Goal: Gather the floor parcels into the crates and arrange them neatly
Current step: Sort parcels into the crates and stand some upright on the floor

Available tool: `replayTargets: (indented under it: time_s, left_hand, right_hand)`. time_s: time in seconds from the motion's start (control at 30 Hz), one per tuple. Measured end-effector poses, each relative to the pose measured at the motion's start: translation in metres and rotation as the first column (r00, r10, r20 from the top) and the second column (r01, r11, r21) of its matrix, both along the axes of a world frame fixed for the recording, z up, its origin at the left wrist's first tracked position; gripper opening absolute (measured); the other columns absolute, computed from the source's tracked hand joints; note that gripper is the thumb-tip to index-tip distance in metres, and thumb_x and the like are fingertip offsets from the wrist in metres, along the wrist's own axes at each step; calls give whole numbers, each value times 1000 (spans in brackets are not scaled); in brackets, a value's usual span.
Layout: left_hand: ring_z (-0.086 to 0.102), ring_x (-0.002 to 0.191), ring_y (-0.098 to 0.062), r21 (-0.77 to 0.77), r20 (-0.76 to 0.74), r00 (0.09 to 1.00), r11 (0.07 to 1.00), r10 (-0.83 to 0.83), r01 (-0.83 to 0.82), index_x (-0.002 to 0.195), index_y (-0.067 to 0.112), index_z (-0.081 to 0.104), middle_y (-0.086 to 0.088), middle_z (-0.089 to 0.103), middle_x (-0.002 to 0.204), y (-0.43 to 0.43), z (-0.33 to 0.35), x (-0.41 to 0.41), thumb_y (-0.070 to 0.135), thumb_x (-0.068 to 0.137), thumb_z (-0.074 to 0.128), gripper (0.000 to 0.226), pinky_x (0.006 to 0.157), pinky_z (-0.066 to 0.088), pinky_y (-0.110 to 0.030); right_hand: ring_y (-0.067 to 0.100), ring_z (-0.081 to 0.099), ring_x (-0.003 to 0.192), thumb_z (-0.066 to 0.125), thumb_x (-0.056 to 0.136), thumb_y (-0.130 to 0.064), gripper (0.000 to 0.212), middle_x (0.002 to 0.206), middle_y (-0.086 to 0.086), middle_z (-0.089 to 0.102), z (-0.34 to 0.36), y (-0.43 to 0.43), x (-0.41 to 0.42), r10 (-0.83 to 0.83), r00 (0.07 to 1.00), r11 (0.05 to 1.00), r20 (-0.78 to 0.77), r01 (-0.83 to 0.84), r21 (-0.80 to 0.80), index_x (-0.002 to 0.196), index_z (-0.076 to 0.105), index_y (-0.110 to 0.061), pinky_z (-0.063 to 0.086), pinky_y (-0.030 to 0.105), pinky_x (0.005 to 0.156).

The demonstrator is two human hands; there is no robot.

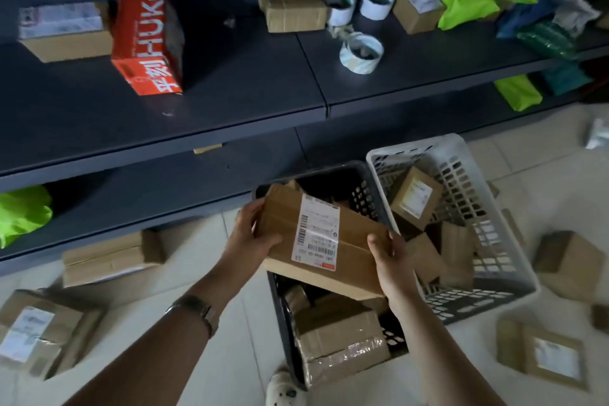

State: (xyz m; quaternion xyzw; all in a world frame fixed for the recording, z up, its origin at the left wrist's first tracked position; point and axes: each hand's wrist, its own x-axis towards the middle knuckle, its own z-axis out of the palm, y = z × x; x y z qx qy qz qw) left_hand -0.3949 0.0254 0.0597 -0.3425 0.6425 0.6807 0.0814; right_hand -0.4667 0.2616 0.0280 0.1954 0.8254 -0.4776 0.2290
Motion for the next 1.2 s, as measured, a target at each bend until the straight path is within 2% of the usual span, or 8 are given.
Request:
replayTargets:
  time_s: [0.17,0.3,0.4,0.5,0.57,0.8,0.93,1.2]
  left_hand:
    - [42,115,-9,-66,115,977,980,-177,186,143,17,38,5,41,132,35,-35,-48,8,91,56,56,68,37,-6]
    - [54,104,-16,-84,187,976,989,-108,126,126,21,59,-5,59,126,18,-32,-54,22,79,56,47,83,43,-27]
    - [60,106,-19,-102,187,982,993,-37,57,115,24,65,0,62,122,-8,-27,-39,19,84,55,33,92,49,-37]
    - [61,106,-22,-157,182,976,983,118,-89,111,22,64,1,64,118,-39,-26,-13,8,92,51,27,94,48,-37]
    - [60,106,-23,-196,186,962,967,200,-163,107,20,64,-3,63,115,-63,-27,13,4,92,50,27,95,48,-38]
    - [60,97,-25,-274,228,906,916,357,-292,99,21,61,-8,63,113,-167,-48,145,7,94,48,20,80,46,-32]
    - [53,82,-23,-293,348,831,893,433,-343,88,21,61,-4,59,88,-234,-62,238,17,95,45,18,67,40,-30]
    - [40,75,-18,-246,453,678,813,578,-528,65,25,42,-9,43,79,-375,-73,424,21,82,48,18,70,31,-35]
  right_hand:
    - [28,43,135,54,101,-28,60,147,1,41,-39,40,-20,-75,997,997,33,76,-14,154,27,-20,41,42,103]
    - [29,35,144,60,97,-14,72,159,9,31,-47,36,-16,-110,991,994,70,112,-17,157,20,-23,36,47,114]
    - [35,31,143,64,93,-27,72,157,14,30,-38,7,-6,5,1000,993,-20,-2,120,154,28,-25,33,57,113]
    - [34,37,135,62,84,-54,74,149,15,36,-23,-39,4,158,987,968,-8,-153,198,150,35,-33,38,51,109]
    - [34,37,133,64,92,-38,64,144,11,37,-13,-77,11,211,977,964,16,-211,162,149,38,-26,34,42,108]
    - [34,40,124,65,77,-22,59,137,22,35,3,-203,83,251,898,968,-361,-222,121,134,56,-11,36,52,105]
    - [30,33,131,63,85,-10,54,142,16,30,-11,-278,146,399,877,917,-269,-379,125,138,52,-14,31,33,107]
    - [30,38,129,54,93,-16,45,142,11,27,-75,-432,299,376,916,920,142,-387,58,138,48,-21,38,33,94]
